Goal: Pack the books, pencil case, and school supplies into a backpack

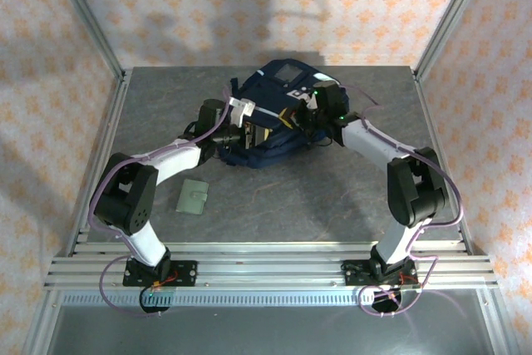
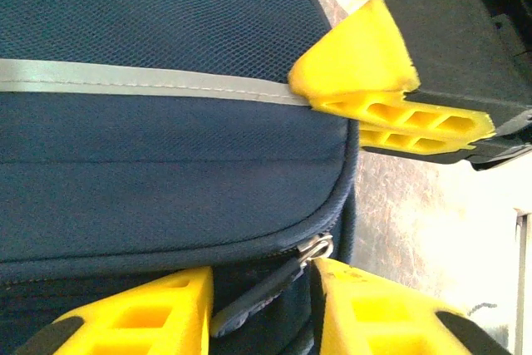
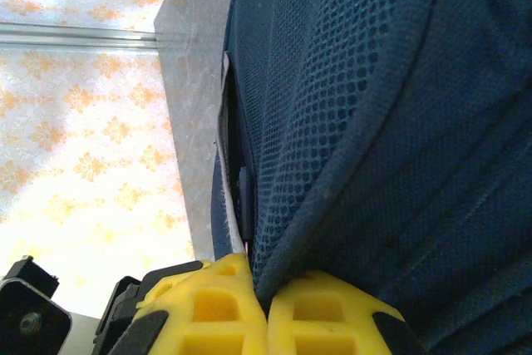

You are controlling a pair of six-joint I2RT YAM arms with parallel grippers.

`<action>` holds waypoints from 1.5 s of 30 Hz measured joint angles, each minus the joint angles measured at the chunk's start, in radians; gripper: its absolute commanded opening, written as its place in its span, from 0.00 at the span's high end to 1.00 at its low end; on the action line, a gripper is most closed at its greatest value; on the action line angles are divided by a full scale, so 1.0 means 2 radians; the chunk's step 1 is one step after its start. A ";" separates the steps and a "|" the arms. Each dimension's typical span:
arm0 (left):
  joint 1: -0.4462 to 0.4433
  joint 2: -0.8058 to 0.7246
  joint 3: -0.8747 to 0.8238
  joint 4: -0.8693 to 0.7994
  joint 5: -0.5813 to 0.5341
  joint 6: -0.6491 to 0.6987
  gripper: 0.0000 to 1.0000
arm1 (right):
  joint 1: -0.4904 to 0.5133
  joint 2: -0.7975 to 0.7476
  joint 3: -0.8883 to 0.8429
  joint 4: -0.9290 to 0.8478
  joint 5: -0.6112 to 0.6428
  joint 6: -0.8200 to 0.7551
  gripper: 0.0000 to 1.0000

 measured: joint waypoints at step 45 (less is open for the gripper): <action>-0.032 -0.038 0.008 -0.117 -0.238 0.052 1.00 | -0.006 0.004 -0.023 0.031 -0.007 0.000 1.00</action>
